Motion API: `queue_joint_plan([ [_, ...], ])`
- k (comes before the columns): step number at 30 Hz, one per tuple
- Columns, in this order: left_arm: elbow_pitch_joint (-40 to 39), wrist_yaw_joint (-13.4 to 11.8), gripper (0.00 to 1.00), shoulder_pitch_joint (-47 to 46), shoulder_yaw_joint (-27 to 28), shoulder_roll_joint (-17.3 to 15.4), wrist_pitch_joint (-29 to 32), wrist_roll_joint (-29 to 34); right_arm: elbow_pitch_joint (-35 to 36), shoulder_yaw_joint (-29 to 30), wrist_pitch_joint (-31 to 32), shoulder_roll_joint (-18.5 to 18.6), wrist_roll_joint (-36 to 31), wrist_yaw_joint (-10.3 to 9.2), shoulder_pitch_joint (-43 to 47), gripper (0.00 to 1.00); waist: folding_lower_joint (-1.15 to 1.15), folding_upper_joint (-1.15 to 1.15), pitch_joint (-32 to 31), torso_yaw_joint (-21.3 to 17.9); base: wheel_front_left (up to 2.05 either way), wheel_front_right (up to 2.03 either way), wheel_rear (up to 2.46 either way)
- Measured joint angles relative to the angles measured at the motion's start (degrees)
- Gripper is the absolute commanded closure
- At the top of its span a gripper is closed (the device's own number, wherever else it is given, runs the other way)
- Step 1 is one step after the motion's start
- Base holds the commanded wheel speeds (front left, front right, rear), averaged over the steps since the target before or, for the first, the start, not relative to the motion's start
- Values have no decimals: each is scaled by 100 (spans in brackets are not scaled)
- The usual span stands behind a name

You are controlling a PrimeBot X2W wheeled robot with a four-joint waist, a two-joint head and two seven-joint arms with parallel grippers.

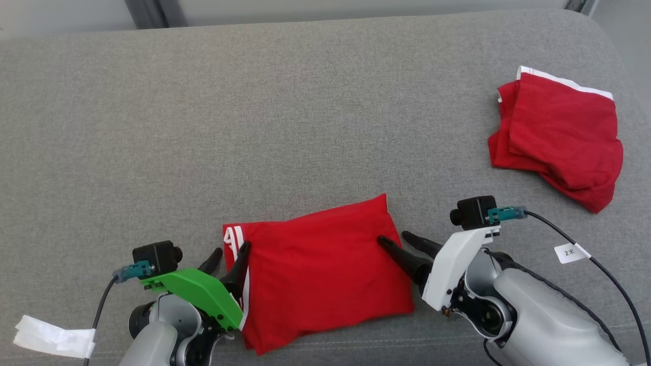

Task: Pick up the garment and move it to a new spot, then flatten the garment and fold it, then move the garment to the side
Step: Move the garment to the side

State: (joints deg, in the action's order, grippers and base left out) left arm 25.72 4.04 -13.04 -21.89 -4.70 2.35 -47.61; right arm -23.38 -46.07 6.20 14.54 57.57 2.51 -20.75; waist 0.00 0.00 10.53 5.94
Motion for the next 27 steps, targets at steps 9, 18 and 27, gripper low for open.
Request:
queue_joint_plan([
  [9,120,48,0,-54,-37,24,-90,9,-253,-2,143,-192,230,174,-134,0,0,0,20,84,0,0,0],
  [18,160,52,0,-88,-45,42,-124,9,-413,-7,149,-243,288,252,-190,0,0,0,32,131,0,0,0],
  [27,185,58,0,-151,-52,51,-148,9,-572,36,151,-302,423,335,-245,27,0,0,97,148,0,0,0],
])
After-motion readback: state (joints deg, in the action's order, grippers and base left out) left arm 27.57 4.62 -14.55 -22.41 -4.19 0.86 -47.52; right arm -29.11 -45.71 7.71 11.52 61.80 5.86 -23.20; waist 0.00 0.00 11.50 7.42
